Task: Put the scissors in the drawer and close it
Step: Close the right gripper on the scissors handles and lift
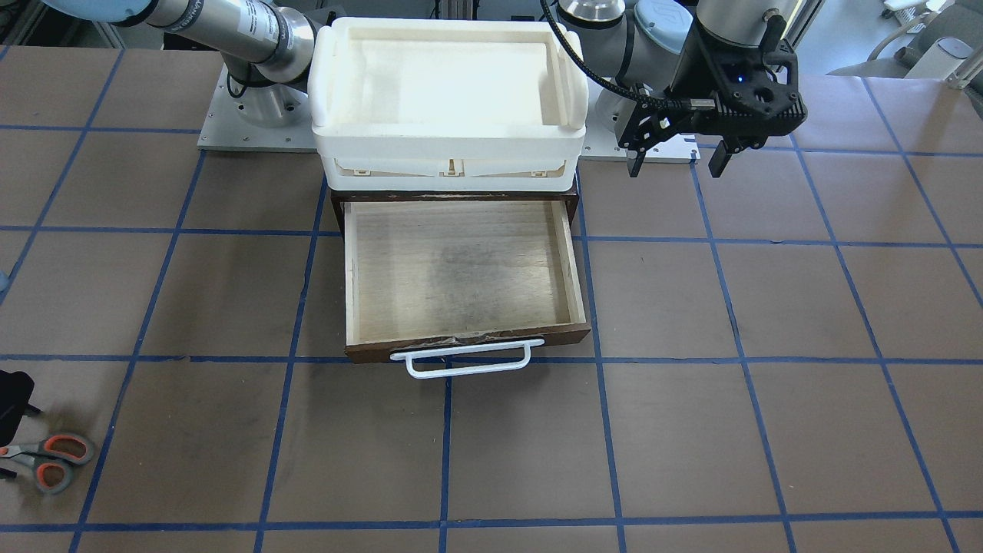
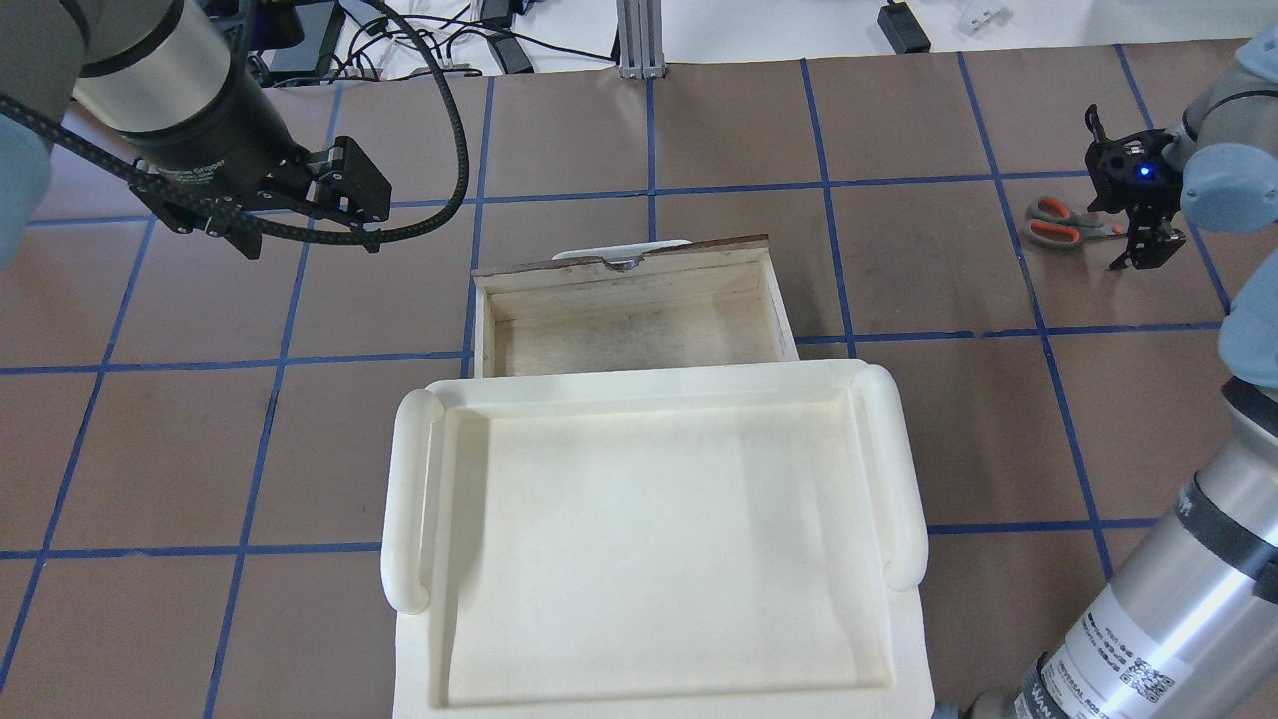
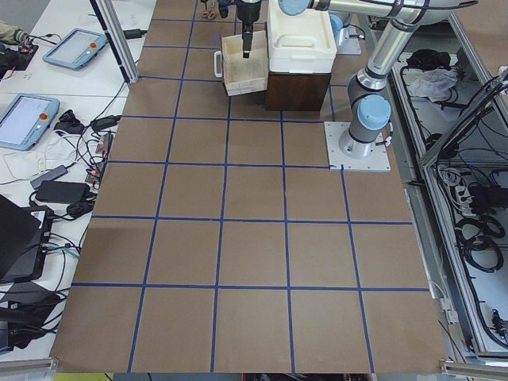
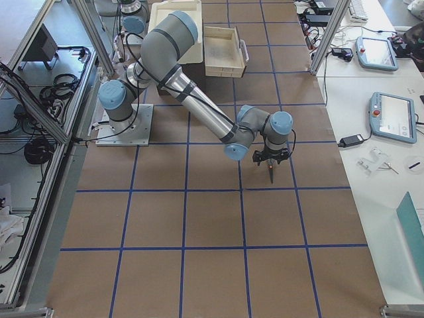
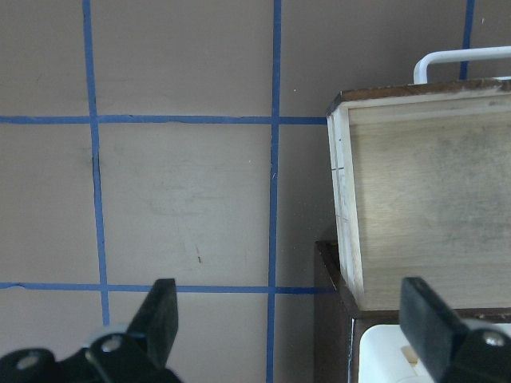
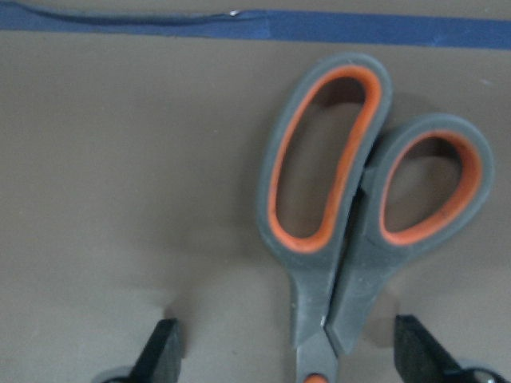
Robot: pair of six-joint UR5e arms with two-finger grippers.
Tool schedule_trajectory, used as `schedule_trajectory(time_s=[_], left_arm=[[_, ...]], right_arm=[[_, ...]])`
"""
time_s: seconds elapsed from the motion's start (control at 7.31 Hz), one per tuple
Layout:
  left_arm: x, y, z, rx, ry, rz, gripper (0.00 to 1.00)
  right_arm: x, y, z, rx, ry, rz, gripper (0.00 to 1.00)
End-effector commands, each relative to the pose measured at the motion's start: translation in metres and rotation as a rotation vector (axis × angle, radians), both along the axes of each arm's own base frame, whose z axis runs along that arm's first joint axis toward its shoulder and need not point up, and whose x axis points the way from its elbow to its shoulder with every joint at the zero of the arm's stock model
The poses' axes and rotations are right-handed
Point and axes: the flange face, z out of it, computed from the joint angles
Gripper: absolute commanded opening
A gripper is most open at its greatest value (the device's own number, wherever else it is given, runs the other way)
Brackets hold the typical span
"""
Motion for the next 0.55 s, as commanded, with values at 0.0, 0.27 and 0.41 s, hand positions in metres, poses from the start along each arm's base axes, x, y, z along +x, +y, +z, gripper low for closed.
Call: schedule_trajectory(time_s=[0.0, 0.27, 0.41], left_arm=[[-0.0009, 0.0003, 0.0, 0.0, 0.001, -0.002, 1.0], [-0.003, 0.0009, 0.0, 0.0, 0.001, -0.006, 1.0], [-0.0039, -0.0014, -0.0025, 0.003, 0.003, -0.008, 1.0]], right_arm=[[0.0011, -0.0006, -0.0012, -0.004, -0.013, 0.008, 0.58], [0.0019, -0.0015, 0.0028, -0.011, -0.006, 0.06, 0.0], [0.0049, -0.0048, 0.0081, -0.019, 0.0, 0.091, 0.0]])
